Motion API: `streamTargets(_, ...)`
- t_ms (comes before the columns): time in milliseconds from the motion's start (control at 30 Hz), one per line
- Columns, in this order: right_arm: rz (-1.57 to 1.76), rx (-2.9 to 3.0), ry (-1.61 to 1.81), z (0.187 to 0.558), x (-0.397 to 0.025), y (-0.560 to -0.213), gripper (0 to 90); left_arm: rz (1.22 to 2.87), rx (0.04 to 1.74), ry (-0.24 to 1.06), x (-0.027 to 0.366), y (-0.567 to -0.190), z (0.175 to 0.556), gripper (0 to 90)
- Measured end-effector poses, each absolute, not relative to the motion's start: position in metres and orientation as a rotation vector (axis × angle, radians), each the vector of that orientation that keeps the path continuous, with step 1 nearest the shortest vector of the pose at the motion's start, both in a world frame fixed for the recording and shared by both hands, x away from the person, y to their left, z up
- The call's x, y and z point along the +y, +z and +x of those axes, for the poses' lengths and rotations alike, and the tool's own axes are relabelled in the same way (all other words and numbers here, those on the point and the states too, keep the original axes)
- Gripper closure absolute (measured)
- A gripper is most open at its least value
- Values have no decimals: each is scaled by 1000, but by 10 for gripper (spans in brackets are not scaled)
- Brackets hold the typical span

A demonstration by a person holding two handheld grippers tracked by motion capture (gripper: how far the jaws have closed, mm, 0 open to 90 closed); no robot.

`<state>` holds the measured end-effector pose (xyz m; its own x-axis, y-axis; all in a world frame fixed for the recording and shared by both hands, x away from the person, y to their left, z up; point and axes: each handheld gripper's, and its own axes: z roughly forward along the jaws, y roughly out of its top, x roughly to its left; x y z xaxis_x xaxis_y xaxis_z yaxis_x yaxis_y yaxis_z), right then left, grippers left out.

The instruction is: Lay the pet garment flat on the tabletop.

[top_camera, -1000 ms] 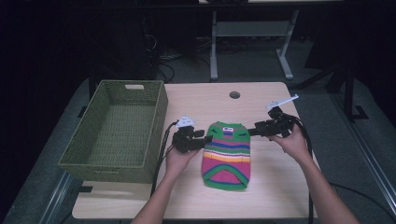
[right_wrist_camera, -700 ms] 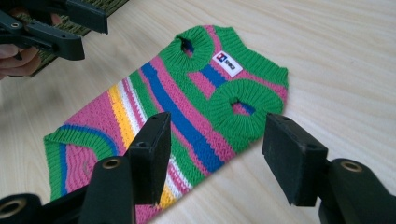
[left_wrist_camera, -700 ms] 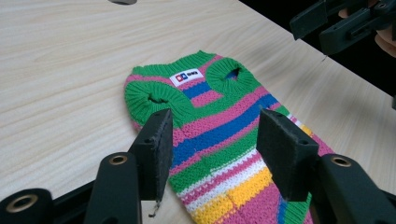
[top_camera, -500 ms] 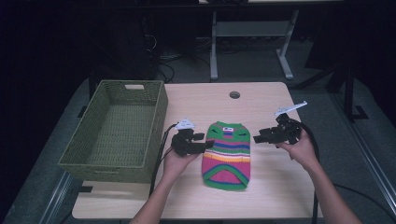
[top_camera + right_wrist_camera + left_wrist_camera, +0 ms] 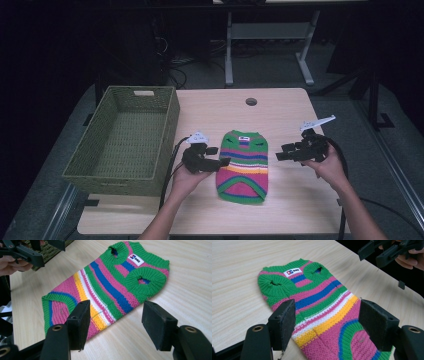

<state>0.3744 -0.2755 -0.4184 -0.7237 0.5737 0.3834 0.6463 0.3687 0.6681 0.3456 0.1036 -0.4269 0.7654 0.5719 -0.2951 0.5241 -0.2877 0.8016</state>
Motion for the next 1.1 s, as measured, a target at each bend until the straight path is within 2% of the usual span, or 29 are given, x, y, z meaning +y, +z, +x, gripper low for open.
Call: streamTargets(1100, -1162, -2509, -1308, 336, -308, -437, 373, 2007, 791, 55, 108, -437, 312, 258)
